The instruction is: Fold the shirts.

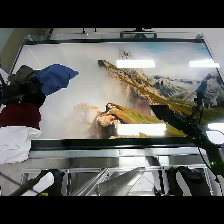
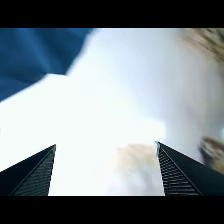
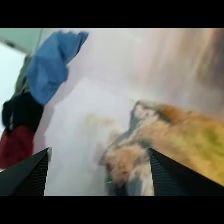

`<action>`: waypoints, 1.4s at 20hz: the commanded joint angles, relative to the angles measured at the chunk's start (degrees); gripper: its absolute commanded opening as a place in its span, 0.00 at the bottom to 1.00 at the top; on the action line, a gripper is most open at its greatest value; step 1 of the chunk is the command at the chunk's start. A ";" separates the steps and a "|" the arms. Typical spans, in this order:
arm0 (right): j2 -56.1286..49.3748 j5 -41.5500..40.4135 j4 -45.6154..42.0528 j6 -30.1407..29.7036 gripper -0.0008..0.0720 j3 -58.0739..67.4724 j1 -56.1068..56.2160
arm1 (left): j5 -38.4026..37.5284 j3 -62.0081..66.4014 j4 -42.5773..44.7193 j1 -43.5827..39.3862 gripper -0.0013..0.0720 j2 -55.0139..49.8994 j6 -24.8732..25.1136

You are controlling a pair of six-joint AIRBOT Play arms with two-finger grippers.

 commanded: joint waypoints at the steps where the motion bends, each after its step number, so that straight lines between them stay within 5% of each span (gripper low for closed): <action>1: -2.99 -8.96 0.20 -2.47 0.97 0.20 0.00 | 0.72 15.04 1.79 4.33 0.99 -19.43 -0.31; 6: -13.03 -9.38 0.26 -4.00 0.97 1.27 0.04 | -2.82 34.64 1.81 3.17 0.99 -43.78 -0.33; 11: -15.41 -9.44 0.42 -4.55 0.97 1.68 0.09 | -5.05 44.89 1.36 -0.07 0.96 -53.44 -0.33; 12: -15.41 -9.44 0.44 -4.55 0.97 1.68 0.09 | -5.99 46.40 1.36 -0.92 0.83 -54.58 -0.35; 13: -15.41 -9.44 0.44 -4.52 0.97 1.68 0.09 | -6.86 47.56 1.38 -1.60 0.60 -55.32 -0.33; 14: -15.41 -9.42 0.44 -4.52 0.97 1.68 0.09 | -8.02 48.63 1.38 -2.14 0.23 -55.74 -0.35; 15: -15.39 -9.38 0.46 -4.50 0.96 1.68 0.09 | -9.66 49.68 1.31 -2.56 0.03 -55.71 -0.24; 18: -15.39 -7.93 0.39 -4.57 0.94 1.68 0.09 | -15.43 53.48 1.11 -3.96 0.03 -54.16 -1.07; 20: -15.37 -3.34 0.39 -7.82 0.47 1.68 0.09 | -16.35 50.21 -1.42 -5.57 0.03 -48.98 -2.69; 23: -15.06 4.85 0.39 -9.03 0.45 2.10 -0.02 | -28.83 43.71 -18.38 -9.99 0.03 -40.30 1.86; 24: -14.82 8.02 0.35 -9.03 0.24 2.86 -0.02 | -33.31 41.24 -24.48 -12.46 0.03 -37.16 1.92; 25: -14.58 10.84 0.20 -9.03 0.19 3.98 -0.04 | -35.43 39.10 -29.11 -15.08 0.03 -34.10 2.14; 28: -13.33 17.77 -0.04 -8.79 0.19 8.81 -0.13 | -32.17 36.13 -32.76 -24.22 0.03 -24.92 1.55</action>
